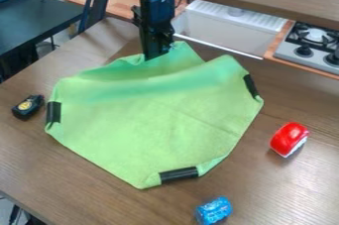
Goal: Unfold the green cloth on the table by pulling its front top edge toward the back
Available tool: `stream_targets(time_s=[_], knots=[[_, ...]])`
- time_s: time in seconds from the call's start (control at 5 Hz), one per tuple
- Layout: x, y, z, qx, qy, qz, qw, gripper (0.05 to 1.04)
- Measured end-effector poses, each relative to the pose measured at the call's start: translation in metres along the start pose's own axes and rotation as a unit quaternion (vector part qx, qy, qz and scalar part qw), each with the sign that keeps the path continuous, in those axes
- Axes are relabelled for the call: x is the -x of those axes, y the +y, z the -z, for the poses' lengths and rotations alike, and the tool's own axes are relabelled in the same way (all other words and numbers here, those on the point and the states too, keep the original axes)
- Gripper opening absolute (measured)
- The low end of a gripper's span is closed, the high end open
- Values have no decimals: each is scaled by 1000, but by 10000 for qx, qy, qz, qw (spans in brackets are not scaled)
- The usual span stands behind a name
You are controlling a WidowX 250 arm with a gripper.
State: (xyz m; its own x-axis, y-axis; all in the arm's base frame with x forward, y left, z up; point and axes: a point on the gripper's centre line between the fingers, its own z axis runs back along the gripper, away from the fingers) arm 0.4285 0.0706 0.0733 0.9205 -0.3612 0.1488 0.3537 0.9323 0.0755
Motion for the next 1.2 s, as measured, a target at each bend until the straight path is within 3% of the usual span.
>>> stream_targets(time_s=[0.6, 0.8, 1.0, 1.2], knots=[[-12, 18, 7, 10, 73, -112, 9999, 72], [-15, 28, 13, 52, 182, -5, 9998, 219], [-17, 36, 9, -138, 230, 321, 9991, 479], [-15, 41, 6, -413, 434, 803, 9950, 786]])
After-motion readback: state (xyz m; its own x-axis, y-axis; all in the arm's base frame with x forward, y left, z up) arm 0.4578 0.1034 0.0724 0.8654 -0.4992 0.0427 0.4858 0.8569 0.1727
